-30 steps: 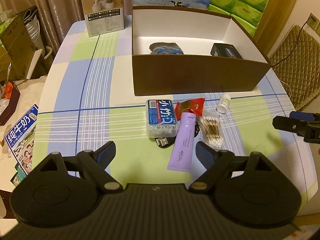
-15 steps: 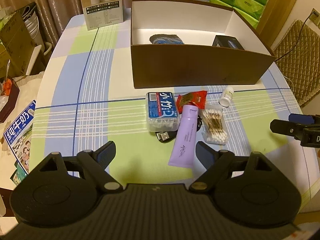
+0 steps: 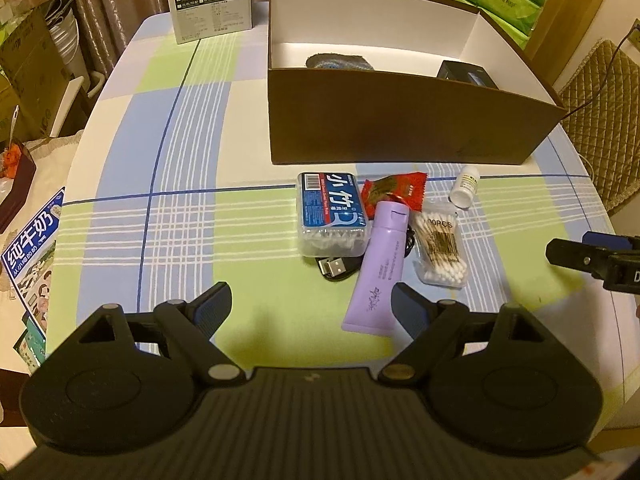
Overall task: Organize objects
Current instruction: 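Withdraw both tools from the box toward the remaining table items, then grasp the blue toothbrush pack with left tool while right tool grasps the white pill bottle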
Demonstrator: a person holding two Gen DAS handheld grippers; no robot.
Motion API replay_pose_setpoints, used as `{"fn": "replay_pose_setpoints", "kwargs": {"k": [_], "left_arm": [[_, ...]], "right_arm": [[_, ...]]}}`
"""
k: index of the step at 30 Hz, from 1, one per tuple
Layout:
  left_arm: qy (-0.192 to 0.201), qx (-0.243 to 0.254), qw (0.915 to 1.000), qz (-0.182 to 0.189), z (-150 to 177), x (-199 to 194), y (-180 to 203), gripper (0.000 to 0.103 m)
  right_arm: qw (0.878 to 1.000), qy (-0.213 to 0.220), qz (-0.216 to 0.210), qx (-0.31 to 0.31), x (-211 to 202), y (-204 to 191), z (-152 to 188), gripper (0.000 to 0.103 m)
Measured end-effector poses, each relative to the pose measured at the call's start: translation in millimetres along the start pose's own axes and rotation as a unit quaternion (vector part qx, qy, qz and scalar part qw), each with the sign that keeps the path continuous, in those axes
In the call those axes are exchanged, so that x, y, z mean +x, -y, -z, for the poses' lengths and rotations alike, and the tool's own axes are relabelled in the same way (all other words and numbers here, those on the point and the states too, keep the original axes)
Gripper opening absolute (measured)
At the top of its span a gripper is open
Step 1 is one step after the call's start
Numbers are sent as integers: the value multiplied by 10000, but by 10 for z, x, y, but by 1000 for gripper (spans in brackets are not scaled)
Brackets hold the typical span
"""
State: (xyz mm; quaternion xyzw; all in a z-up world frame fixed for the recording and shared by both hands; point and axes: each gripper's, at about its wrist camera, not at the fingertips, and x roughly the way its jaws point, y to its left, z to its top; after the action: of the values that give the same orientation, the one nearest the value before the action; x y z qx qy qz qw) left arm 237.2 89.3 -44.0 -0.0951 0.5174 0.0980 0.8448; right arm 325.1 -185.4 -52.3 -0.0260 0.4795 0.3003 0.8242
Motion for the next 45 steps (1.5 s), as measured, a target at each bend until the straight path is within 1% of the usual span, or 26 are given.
{"fn": "replay_pose_setpoints", "kwargs": {"k": [9,13,17,20,25,31,42,45], "left_arm": [[-39,13,10000,36,-72,128,-11,84],[-9,66,10000,39,-131,187,-1,83],[38,54,10000,47,-209,254,-8,83],[52,56,10000,38,-279,319,-13,83],[-13,86,9999,57,-416,466,-1,81],[-145,110,9998,104,-559,683,53,80],[-406,227,9989,13,-722,1035,103,77],[-475,214,9986,30,-733,1124,103,69]], "right_arm": [[9999,1,103,51,96,40,-24,91],[9999,94,129,-35,164,28,-50,91],[9996,188,96,-189,256,-17,-91,79],[9996,164,87,-219,342,-44,-125,77],[9997,101,98,-204,448,-49,-157,76],[9998,91,158,-62,520,27,-213,76],[9996,75,212,173,583,163,-266,76],[9996,58,199,214,618,174,-295,76]]}}
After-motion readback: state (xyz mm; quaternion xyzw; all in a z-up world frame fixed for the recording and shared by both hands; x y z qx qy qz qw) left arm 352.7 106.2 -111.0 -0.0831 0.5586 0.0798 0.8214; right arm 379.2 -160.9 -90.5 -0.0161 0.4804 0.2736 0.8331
